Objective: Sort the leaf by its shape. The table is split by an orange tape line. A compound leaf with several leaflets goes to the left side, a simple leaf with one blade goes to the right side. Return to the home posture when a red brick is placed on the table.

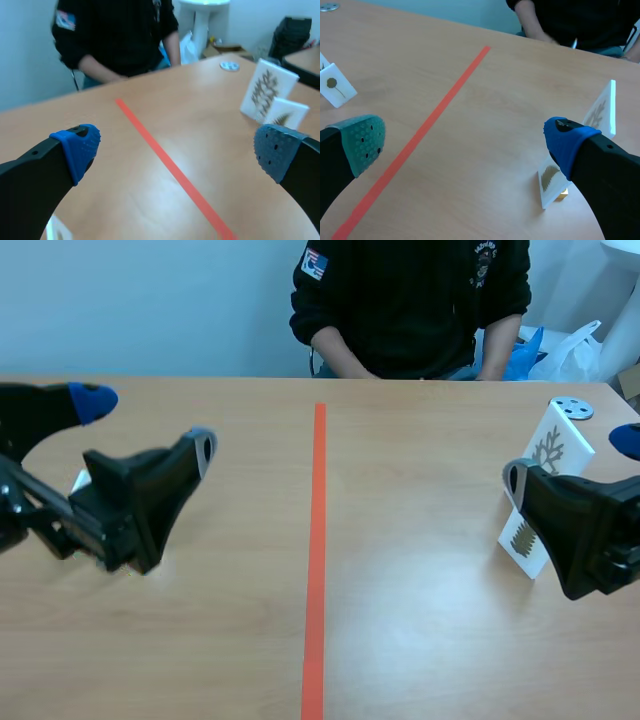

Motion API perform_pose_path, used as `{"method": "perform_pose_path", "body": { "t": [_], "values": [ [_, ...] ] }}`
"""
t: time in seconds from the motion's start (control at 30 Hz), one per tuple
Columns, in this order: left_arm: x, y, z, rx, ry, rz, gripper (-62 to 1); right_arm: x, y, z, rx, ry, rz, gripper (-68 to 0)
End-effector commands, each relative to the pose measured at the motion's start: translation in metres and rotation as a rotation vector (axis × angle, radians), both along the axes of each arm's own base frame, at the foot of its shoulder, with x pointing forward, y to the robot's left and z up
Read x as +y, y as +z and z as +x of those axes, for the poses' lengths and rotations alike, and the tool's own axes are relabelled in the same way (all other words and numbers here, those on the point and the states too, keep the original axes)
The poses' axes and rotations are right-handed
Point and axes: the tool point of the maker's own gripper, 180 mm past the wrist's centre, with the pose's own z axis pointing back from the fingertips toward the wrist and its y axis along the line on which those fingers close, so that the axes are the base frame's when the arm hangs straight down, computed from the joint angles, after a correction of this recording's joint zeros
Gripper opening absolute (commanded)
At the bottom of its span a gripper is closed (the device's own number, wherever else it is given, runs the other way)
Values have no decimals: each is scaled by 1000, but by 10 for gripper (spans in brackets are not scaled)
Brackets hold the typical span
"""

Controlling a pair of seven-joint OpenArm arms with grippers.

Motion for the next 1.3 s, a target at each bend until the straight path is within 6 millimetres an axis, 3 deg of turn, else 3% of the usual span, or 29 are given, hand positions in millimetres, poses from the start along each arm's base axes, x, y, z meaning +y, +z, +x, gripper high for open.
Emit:
{"method": "perform_pose_path", "body": {
  "t": [0.0,0.13,0.27,1.13,1.27],
  "values": [
    [2,-1,-7,19,11,-9,14,-5,11,4,-38,-9,-7,4],
    [-2,-7,-30,89,6,-31,14,-6,11,2,-23,1,7,4],
    [0,-12,-40,132,26,-45,14,-3,9,0,-6,23,7,4],
    [-1,-12,-38,129,48,-72,14,-2,7,-1,1,24,5,4],
    [-6,-19,-36,139,23,-30,14,-2,7,-1,1,24,5,4]
  ]
}}
